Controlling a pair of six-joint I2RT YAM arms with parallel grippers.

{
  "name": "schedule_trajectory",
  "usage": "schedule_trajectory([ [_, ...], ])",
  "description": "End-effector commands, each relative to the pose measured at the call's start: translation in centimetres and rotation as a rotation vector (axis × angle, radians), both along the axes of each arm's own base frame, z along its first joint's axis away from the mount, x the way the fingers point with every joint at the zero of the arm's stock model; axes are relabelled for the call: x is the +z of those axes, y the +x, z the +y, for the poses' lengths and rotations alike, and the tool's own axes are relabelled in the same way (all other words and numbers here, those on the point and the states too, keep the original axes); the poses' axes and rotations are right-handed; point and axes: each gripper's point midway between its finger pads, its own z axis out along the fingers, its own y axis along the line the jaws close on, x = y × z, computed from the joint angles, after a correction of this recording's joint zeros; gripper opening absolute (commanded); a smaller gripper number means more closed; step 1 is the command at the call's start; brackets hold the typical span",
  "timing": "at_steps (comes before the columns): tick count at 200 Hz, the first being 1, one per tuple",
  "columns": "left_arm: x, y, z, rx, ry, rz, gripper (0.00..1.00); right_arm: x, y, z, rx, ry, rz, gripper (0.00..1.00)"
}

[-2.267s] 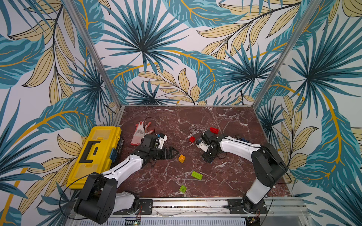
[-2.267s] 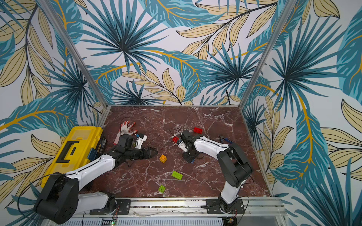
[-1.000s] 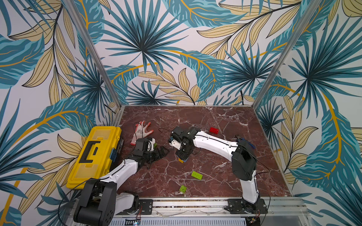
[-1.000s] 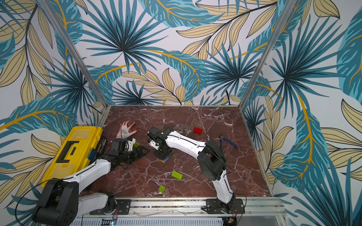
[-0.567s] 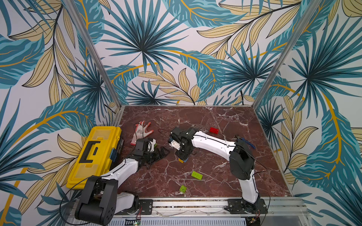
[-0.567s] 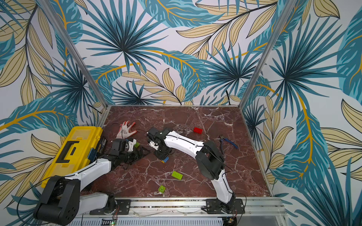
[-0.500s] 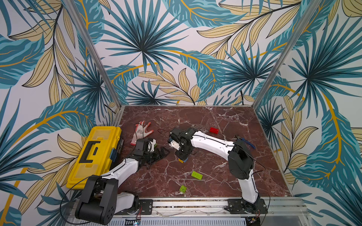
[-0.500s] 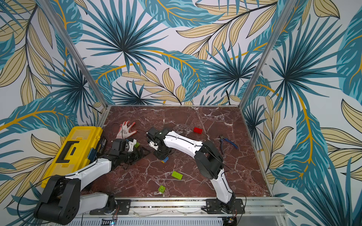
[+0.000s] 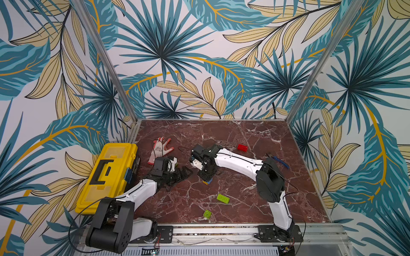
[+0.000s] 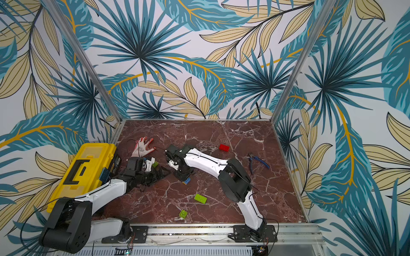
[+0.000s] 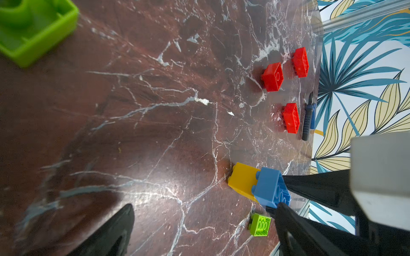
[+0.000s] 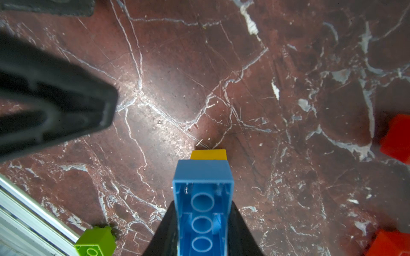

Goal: Assemble a carrot with lego
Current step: Assemble the lego brick with the lego brick.

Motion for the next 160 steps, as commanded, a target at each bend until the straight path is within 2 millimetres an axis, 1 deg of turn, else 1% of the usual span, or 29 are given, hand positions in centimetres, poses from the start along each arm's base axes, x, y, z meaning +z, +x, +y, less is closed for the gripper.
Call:
schedule_trajectory([
  [1, 0.1, 0.3, 0.0, -0.010, -0.006, -0.016, 0.99, -0.9, -0.5, -1.1, -0.009, -0.047, 0.010, 0.24],
  [57, 0.1, 0.3, 0.0, -0.009, -0.005, -0.017, 0.99, -1.5, -0.3, -1.7, -0.010, -0.079, -0.010, 0.25],
  [160, -0.1, 0.4, 0.0, -0.008, -0.005, -0.007, 0.99, -4.5, -0.7, -2.4, -0.020, -0.128, 0.017, 0.24],
])
